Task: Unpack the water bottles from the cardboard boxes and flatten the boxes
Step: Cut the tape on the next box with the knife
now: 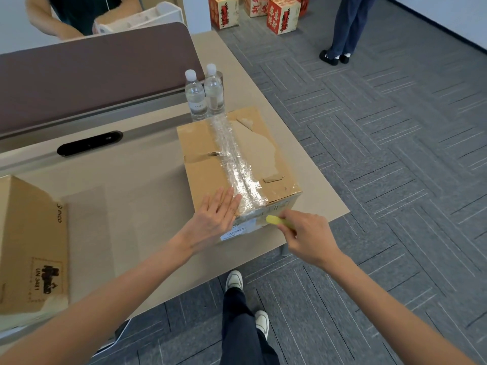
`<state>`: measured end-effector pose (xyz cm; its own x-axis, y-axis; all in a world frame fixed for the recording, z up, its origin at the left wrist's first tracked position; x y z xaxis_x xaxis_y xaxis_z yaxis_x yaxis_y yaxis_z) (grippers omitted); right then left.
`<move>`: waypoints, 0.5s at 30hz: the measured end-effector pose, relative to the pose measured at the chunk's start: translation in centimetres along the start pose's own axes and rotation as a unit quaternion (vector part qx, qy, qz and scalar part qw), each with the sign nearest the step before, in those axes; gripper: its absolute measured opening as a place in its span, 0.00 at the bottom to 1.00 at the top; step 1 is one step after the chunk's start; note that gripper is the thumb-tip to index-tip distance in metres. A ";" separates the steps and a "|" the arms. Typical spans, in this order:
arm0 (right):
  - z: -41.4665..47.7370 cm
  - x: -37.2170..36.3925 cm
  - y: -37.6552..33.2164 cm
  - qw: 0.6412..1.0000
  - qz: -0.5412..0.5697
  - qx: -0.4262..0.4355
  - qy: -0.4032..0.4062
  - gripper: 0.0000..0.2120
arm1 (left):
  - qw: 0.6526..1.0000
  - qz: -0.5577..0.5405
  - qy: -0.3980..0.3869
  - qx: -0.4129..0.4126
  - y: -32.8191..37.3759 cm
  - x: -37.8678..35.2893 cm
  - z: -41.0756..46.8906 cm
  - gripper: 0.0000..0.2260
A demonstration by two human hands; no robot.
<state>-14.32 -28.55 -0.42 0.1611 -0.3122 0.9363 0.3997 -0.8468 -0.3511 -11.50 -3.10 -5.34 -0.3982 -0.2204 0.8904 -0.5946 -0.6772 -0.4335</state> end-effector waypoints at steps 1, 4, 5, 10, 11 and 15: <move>0.1 -0.2 -0.4 1.000 -0.001 0.009 -0.005 0.08 | 1.000 0.002 0.001 0.001 0.0 0.1 0.0 0.24; 0.8 -1.1 -1.3 1.000 -0.002 0.015 -0.019 0.11 | 1.000 0.000 -0.003 0.001 0.0 0.1 0.1 0.24; 1.0 -1.2 -1.5 1.000 -0.001 0.015 -0.019 0.11 | 1.000 -0.001 -0.004 0.000 0.0 0.1 0.1 0.24; 0.9 -1.3 -0.7 1.000 0.002 -0.002 -0.005 0.10 | 1.000 0.005 0.005 0.001 -0.1 0.2 0.1 0.25; 0.8 -1.3 -0.7 1.000 0.000 -0.004 0.002 0.09 | 1.000 0.008 0.008 -0.001 -0.1 0.2 0.1 0.25; 1.1 0.1 0.2 0.996 0.041 -0.065 0.055 0.06 | 0.999 0.029 0.016 -0.012 -0.2 -0.1 -0.1 0.24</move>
<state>-13.28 -28.26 -0.37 0.0853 -0.4215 0.9028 0.2673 -0.8632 -0.4282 -11.38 -2.85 -5.37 -0.4536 -0.2361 0.8593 -0.5868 -0.6466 -0.4874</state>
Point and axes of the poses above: each hand's wrist, its own z-axis towards the middle knuckle, its own x-axis out of the back of the hand, y = z × x, the point moved 1 cm from there along z, towards the middle knuckle, and after that the axes turned 10 degrees about -y, right-handed, at the moved point
